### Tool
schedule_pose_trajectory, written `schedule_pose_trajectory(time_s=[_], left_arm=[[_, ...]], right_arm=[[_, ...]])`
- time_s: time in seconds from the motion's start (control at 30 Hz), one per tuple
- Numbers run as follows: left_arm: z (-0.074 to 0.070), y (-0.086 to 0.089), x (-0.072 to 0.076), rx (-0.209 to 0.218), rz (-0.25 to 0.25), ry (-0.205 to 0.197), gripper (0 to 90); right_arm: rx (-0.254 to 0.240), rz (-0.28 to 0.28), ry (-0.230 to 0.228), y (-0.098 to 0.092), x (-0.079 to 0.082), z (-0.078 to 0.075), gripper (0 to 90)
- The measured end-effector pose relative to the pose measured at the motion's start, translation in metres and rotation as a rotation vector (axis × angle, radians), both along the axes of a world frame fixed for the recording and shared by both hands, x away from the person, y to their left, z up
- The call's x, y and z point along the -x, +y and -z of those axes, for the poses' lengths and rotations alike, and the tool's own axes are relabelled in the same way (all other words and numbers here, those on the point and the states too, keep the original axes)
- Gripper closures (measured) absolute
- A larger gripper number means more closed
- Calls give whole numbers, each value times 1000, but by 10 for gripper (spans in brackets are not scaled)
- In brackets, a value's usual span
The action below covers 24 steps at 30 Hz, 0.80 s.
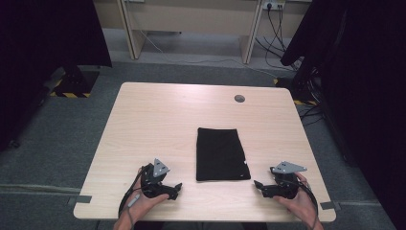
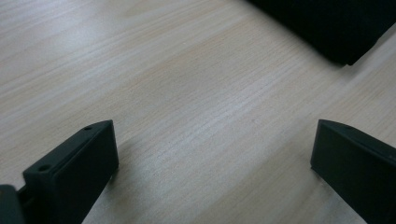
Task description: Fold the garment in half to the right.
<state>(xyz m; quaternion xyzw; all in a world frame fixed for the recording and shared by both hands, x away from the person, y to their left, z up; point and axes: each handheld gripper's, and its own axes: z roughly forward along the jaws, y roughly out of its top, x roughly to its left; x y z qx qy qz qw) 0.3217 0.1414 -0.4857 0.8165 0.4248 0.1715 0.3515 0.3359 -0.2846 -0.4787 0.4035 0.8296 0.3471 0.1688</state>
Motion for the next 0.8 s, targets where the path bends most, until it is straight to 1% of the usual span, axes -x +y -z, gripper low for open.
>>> schedule_pose_trajectory(time_s=[0.2, 0.4, 0.57, 0.8], left_arm=[[0, 4, 2, 1, -11, 1, 0], [0, 9, 4, 1, -25, 0, 0], [0, 10, 4, 0, -25, 1, 0], [0, 10, 4, -1, -25, 1, 0]], right_arm=[[4, 5, 5, -5, 5, 0, 121], [6, 13, 6, -10, 8, 0, 113], [6, 21, 6, -13, 10, 0, 113], [6, 39, 8, -23, 18, 0, 108]])
